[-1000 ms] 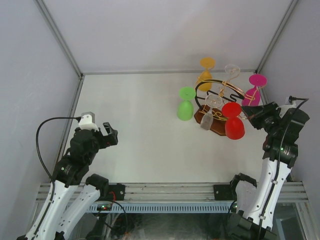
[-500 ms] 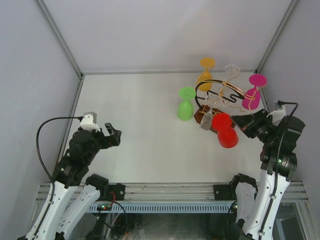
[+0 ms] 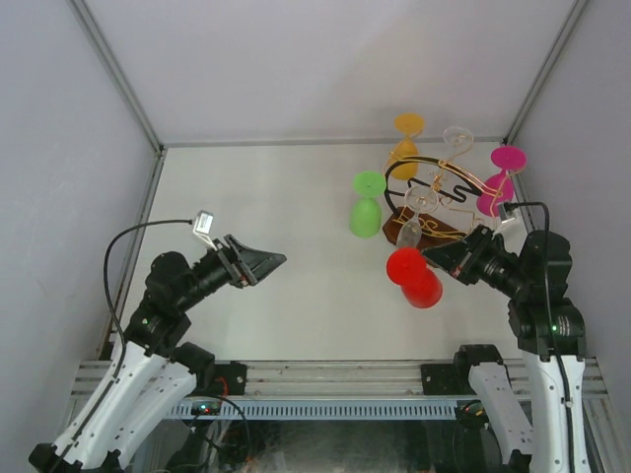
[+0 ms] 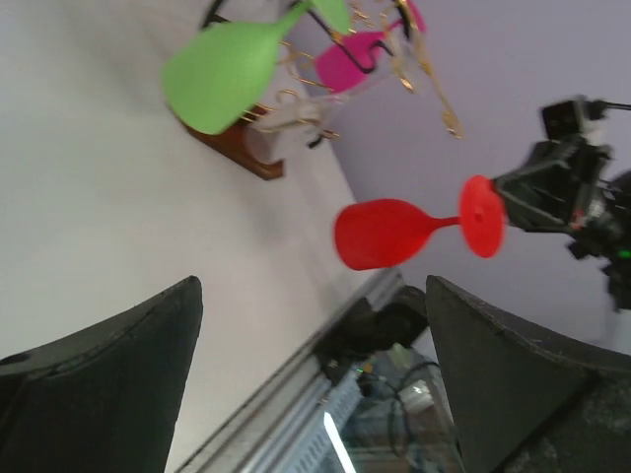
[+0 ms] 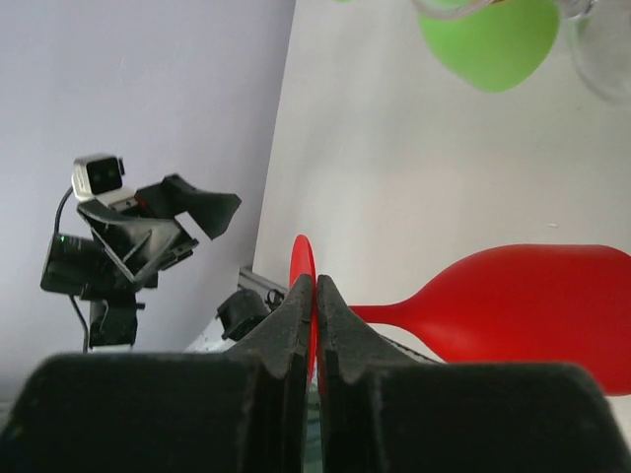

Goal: Take the wine glass off the wine glass rack
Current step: Place the wine glass at the center of the board.

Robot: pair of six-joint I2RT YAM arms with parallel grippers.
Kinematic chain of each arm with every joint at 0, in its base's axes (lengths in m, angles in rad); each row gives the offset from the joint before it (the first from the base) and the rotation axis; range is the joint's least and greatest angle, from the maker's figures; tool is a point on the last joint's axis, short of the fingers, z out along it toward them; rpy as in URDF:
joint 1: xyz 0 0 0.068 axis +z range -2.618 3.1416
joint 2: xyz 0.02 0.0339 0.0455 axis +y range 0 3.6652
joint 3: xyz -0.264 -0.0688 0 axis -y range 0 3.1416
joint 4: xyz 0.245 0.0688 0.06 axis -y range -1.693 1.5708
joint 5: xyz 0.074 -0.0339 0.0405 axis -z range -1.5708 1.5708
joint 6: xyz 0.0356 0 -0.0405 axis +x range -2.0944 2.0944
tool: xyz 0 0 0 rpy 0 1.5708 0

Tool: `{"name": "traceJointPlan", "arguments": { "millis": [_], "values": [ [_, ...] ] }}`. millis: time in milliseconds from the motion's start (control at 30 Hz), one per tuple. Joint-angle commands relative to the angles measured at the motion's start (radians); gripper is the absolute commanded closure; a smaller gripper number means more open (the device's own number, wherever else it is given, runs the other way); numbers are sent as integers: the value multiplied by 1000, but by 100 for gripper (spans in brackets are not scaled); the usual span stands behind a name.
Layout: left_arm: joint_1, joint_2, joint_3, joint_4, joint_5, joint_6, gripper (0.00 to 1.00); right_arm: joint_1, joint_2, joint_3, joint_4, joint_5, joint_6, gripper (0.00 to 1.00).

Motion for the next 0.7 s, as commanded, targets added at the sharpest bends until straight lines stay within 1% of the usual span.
{"name": "traceJointPlan", "arguments": {
  "millis": [0, 167, 333, 433, 533, 667],
  "values": [
    [-96, 23, -12, 261, 71, -208, 3, 139, 3, -15, 106, 115, 68, 100],
    [-277, 125, -16, 406, -32, -243, 3, 320, 33, -29, 185, 235, 114, 100],
    [-397, 289, 5, 553, -22, -281, 8, 494, 85, -33, 249, 345, 140, 100],
    [-443, 355, 24, 612, -17, -288, 11, 570, 115, -35, 278, 381, 146, 100],
    [-462, 370, 28, 627, -25, -285, 15, 631, 141, -38, 304, 415, 151, 100],
    [-466, 370, 13, 642, -28, -283, 24, 689, 171, -43, 345, 430, 157, 100]
  ]
}}
